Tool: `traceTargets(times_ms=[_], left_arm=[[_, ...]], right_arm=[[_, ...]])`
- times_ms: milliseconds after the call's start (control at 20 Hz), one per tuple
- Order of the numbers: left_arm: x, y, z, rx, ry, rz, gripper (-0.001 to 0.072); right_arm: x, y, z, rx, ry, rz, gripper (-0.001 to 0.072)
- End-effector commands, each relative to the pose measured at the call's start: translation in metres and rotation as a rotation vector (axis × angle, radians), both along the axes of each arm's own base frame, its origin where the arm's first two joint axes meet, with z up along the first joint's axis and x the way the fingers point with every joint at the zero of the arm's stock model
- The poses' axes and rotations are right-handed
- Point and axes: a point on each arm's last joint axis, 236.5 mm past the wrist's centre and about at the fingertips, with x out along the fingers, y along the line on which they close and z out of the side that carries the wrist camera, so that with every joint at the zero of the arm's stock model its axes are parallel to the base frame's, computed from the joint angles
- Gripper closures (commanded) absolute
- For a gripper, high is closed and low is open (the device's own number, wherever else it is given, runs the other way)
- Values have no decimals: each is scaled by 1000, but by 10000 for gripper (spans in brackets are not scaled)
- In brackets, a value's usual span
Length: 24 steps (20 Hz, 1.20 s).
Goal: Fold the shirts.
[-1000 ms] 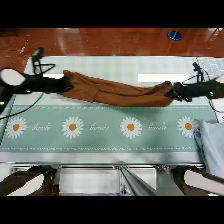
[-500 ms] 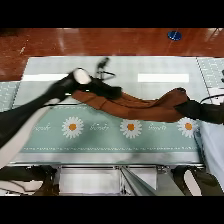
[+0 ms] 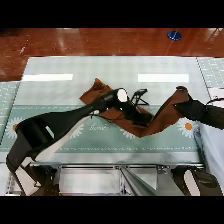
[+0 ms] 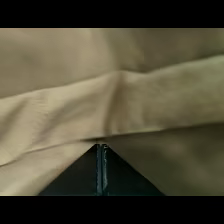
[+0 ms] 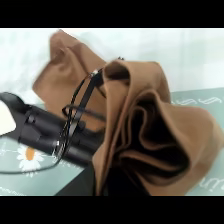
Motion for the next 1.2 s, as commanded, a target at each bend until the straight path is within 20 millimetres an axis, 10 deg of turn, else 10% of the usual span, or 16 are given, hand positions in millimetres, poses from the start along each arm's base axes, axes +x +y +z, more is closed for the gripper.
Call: traceTargets(times_ms=[0,300,450,550,700,900,950,1000,1150], left_arm=[[55,30,32,-48,-12,88,690],[180,234,171,-31,-314,419,690],[163,318,246,19,-541,547,689],[121,336,275,10,-631,564,689],[61,337,281,-21,-697,580,690],[32,341,241,-10,-665,603,689],[31,341,226,3,-630,601,689],[32,341,213,14,-602,605,689],[43,343,183,45,-532,620,689]], right_arm=[[4,5,15,18,-35,10,688],[51,78,36,42,-76,211,688],[92,152,26,48,-69,336,687],[119,200,2,45,-31,397,687],[148,258,-53,59,69,454,687],[156,309,-114,145,212,482,682],[156,316,-124,141,223,488,576],[156,320,-131,137,229,490,316],[159,300,-116,137,231,503,298]])
